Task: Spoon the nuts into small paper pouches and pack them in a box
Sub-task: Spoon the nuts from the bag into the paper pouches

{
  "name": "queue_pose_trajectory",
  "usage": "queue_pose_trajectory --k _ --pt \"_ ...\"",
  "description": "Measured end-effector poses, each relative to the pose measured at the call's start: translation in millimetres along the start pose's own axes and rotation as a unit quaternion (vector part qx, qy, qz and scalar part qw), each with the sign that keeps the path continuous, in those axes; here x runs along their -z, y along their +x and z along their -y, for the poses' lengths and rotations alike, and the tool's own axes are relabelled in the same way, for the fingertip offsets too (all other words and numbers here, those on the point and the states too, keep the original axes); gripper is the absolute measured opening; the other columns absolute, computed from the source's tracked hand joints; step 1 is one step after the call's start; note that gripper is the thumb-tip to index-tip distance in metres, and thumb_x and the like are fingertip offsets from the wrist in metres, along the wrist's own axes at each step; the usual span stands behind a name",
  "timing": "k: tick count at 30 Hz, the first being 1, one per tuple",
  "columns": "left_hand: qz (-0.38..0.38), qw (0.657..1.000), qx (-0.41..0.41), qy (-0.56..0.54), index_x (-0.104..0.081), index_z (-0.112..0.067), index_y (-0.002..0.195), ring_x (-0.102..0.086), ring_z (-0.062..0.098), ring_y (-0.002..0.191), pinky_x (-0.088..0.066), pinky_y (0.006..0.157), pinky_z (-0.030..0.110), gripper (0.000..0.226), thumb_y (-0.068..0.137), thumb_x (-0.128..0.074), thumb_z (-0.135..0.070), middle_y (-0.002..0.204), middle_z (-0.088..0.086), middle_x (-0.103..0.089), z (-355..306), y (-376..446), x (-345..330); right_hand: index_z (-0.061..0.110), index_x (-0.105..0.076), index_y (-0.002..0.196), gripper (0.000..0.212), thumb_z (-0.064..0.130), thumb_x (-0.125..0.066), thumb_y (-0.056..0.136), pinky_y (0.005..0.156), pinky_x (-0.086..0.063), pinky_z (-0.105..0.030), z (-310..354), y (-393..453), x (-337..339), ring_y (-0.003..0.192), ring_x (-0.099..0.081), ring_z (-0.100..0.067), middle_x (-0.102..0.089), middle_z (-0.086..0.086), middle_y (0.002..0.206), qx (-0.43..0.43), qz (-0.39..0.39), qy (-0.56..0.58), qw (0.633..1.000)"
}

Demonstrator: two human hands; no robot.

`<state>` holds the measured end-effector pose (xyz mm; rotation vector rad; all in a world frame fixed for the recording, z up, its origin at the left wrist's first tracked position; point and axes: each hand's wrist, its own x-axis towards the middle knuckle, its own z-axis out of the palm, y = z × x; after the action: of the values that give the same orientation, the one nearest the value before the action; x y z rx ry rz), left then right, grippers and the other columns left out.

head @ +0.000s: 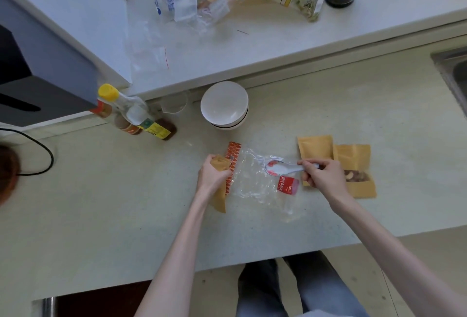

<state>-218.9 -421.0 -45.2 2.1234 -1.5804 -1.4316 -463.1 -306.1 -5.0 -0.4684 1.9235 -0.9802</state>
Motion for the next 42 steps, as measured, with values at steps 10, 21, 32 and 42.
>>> queue_pose_trajectory --k 10,21,32,42 --pt "0.029 0.998 0.011 -0.058 -0.061 -0.017 0.110 -0.067 0.018 0.085 -0.054 0.077 0.027 0.051 0.061 -0.076 -0.010 0.095 0.002 -0.071 -4.4 -18.6 -12.5 0.009 -0.074 0.085 0.017 0.004 -0.058 0.090 0.043 -0.040 -0.017 -6.8 -11.7 -2.7 0.036 -0.048 -0.002 -0.057 0.007 0.042 -0.003 -0.003 0.032 0.999" --pt "-0.051 0.992 -0.099 -0.054 -0.056 -0.030 0.099 -0.063 0.012 0.077 -0.054 0.064 0.026 0.035 0.075 -0.077 -0.016 0.086 -0.011 -0.064 -9.3 -56.1 -6.3 0.011 -0.076 0.086 0.017 0.005 -0.060 0.090 0.043 -0.039 -0.014 -7.5 -33.7 11.2 0.042 -0.047 -0.004 -0.059 0.002 0.049 0.035 -0.017 0.061 0.997" --pt "-0.046 0.991 -0.097 -0.076 -0.049 -0.040 0.093 -0.056 0.001 0.077 -0.043 0.055 0.014 0.038 0.077 -0.078 -0.021 0.087 -0.023 -0.055 4.4 -61.4 0.9 0.008 -0.075 0.091 0.015 0.007 -0.061 0.091 0.046 -0.040 -0.017 -20.0 -45.2 6.1 0.047 -0.049 -0.008 -0.060 -0.008 0.056 0.027 -0.013 0.053 0.998" --pt "-0.014 0.990 -0.066 -0.121 -0.058 -0.021 0.115 -0.062 0.015 0.091 -0.050 0.069 0.025 0.041 0.079 -0.077 -0.016 0.101 -0.001 -0.066 35.5 -56.2 18.6 0.008 -0.075 0.092 0.015 0.007 -0.060 0.091 0.045 -0.040 -0.016 -25.0 -51.9 8.4 0.046 -0.048 -0.006 -0.059 -0.002 0.052 0.031 -0.014 0.064 0.997"
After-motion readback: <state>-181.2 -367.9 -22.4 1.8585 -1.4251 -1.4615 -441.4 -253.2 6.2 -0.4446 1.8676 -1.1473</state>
